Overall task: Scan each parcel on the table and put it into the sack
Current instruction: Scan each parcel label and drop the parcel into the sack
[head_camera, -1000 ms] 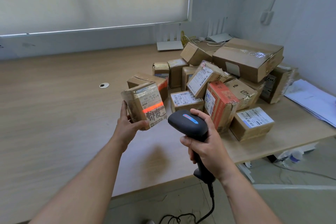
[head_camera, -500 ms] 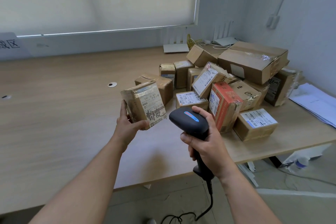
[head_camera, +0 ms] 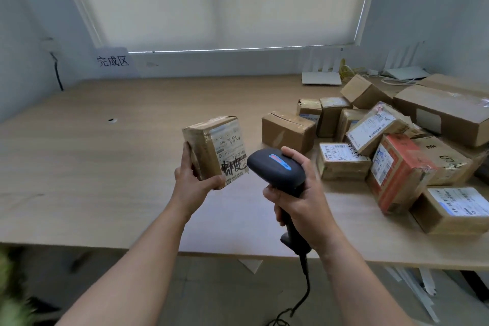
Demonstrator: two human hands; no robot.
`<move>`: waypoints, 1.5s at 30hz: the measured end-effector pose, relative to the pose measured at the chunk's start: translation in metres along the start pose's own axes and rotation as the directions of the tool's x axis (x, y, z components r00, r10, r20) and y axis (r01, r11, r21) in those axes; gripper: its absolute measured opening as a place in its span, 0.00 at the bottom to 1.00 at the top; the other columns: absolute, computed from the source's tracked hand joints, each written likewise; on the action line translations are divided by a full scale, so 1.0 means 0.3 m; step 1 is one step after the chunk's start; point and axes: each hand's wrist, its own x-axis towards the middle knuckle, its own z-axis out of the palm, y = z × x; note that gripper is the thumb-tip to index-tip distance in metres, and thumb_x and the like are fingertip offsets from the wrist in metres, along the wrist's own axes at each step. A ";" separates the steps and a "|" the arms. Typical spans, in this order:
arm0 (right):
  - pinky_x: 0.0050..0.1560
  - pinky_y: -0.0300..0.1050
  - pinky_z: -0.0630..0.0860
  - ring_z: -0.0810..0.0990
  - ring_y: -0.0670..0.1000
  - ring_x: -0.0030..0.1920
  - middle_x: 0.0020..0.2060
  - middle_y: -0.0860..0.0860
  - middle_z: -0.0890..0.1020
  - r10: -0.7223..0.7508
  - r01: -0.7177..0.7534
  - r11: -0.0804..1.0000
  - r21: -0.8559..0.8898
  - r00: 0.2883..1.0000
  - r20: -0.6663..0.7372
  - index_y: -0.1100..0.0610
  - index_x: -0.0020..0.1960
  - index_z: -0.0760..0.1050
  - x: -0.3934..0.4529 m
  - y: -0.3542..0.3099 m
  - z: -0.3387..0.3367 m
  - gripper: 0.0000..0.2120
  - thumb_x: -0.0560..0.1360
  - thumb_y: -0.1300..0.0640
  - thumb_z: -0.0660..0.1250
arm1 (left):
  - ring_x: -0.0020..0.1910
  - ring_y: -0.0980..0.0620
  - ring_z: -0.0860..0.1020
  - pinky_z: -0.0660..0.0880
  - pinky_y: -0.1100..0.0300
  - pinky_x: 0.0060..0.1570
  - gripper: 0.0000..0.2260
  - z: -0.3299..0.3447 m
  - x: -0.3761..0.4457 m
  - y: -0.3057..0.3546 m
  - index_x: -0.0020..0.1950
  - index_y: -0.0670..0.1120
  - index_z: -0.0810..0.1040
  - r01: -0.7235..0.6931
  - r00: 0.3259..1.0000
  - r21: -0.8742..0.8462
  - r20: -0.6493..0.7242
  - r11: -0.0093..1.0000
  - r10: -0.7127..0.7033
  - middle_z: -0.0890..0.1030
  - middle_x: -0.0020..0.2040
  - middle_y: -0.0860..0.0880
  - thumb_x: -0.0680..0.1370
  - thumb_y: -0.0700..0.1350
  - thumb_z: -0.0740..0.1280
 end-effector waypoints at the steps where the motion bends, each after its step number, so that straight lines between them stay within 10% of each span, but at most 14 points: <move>1: 0.26 0.46 0.72 0.72 0.54 0.26 0.55 0.54 0.78 -0.001 0.001 1.000 0.003 1.000 0.015 0.32 0.58 0.71 0.007 -0.002 0.032 0.34 0.73 0.71 0.71 | 0.60 0.49 0.75 0.74 0.68 0.44 0.47 -0.036 -0.005 -0.003 0.76 0.62 0.52 -0.008 1.000 0.005 -0.016 1.000 0.008 0.74 0.62 0.50 0.68 0.35 0.75; 24: 0.25 0.46 0.70 0.71 0.54 0.24 0.41 0.52 0.80 -0.035 -0.002 0.997 0.080 0.884 0.466 0.41 0.63 0.69 0.045 -0.026 1.146 0.32 0.73 0.74 0.68 | 0.56 0.56 0.78 0.77 0.64 0.49 0.47 -1.186 -0.335 -0.091 0.59 0.82 0.53 -0.076 0.822 0.165 -0.547 0.983 0.155 0.77 0.57 0.57 0.65 0.40 0.78; 30: 0.24 0.46 0.69 0.69 0.55 0.23 0.40 0.53 0.80 -0.045 -0.035 0.992 0.121 0.800 0.599 0.39 0.61 0.70 0.018 -0.014 1.433 0.33 0.72 0.74 0.68 | 0.63 0.47 0.73 0.72 0.51 0.64 0.52 -1.420 -0.487 -0.148 0.72 0.72 0.46 0.118 0.716 0.155 -0.698 0.981 0.024 0.65 0.65 0.48 0.64 0.47 0.79; 37: 0.22 0.44 0.68 0.69 0.54 0.21 0.40 0.49 0.81 -0.070 -0.071 0.983 0.170 0.710 0.700 0.42 0.62 0.70 -0.055 0.019 1.690 0.33 0.72 0.76 0.67 | 0.67 0.48 0.66 0.63 0.57 0.67 0.53 -1.658 -0.699 -0.231 0.77 0.63 0.43 0.320 0.585 0.155 -0.808 0.934 -0.067 0.62 0.65 0.47 0.66 0.44 0.78; 45: 0.23 0.45 0.71 0.70 0.54 0.22 0.39 0.57 0.78 -0.042 -0.084 0.989 0.124 0.643 0.765 0.38 0.63 0.70 -0.127 0.057 1.875 0.33 0.73 0.73 0.69 | 0.73 0.42 0.56 0.64 0.47 0.67 0.48 -1.796 -0.898 -0.329 0.75 0.62 0.36 0.718 0.424 0.224 -0.891 0.659 -0.159 0.49 0.75 0.45 0.73 0.48 0.72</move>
